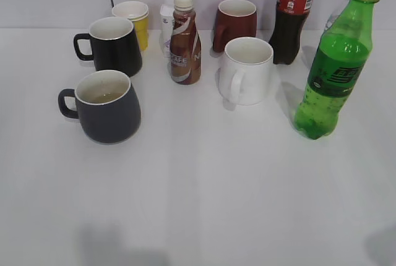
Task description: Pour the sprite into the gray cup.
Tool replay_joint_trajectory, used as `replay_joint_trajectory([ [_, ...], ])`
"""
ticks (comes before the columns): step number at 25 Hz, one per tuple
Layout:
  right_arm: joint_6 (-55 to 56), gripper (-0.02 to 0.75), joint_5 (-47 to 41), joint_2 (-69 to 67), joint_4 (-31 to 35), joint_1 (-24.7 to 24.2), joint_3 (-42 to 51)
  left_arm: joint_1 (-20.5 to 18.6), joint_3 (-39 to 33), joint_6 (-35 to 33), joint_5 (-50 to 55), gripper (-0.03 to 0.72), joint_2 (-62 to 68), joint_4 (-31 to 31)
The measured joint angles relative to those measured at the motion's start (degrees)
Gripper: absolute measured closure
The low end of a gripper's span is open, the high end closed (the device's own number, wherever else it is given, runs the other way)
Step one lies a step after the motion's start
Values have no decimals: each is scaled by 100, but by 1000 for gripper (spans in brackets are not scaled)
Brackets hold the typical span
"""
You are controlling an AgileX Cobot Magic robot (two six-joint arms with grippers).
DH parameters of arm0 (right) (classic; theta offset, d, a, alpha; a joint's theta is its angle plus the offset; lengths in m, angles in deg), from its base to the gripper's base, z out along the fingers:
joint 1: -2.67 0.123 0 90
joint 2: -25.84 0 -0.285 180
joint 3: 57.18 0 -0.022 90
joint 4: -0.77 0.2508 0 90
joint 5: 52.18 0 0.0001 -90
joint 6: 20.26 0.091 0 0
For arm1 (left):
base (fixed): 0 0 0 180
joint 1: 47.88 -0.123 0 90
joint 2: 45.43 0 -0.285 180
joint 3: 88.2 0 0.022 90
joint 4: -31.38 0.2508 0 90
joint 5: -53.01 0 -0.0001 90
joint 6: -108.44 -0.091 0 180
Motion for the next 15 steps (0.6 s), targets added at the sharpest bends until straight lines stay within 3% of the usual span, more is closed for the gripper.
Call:
replay_joint_trajectory([
  [5,0,195,15,0,1,-75,0,-89,0,0,-2,450,0,0],
  [15,0,198,41,99,1,-1203,0,-1289,0,0,-7,451,-122,4],
])
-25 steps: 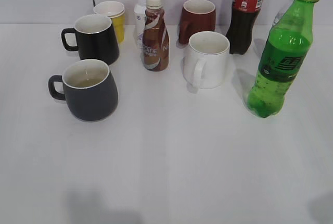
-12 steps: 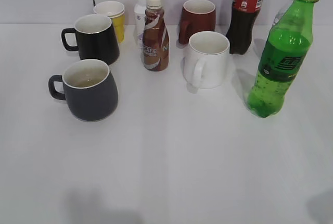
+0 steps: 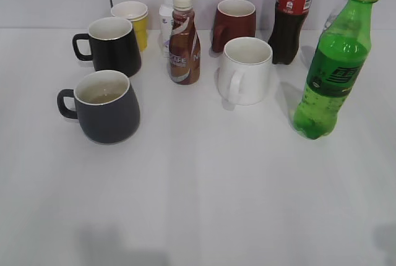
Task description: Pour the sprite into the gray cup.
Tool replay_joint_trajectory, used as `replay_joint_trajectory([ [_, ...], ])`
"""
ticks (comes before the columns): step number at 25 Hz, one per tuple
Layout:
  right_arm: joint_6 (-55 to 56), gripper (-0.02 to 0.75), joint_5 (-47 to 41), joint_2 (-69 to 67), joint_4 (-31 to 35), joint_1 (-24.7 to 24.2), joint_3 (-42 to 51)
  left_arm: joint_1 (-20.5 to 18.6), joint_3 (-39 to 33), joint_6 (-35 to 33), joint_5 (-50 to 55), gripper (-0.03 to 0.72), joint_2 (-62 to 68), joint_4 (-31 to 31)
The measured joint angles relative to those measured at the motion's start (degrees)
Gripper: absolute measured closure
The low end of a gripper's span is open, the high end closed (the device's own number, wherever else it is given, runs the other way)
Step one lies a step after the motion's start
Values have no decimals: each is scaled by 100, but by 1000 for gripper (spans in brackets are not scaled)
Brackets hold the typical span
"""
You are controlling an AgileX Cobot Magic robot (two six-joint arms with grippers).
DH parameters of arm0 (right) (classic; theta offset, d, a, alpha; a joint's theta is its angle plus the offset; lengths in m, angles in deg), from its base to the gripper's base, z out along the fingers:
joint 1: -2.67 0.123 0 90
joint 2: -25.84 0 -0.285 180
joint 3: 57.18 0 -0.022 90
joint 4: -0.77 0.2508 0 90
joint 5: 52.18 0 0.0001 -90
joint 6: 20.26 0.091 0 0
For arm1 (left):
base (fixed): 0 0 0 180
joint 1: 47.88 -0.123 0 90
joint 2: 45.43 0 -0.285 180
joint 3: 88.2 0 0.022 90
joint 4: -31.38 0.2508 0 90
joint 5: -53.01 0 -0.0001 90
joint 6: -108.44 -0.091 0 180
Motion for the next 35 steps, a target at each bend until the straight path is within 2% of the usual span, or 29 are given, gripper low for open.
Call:
replay_joint_trajectory([
  [7,0,199,4,819,17,-55,0,-91,-1,0,1,451,-487,11],
  [35,0,201,12,847,16,-55,0,-93,-1,0,1,453,-496,41],
])
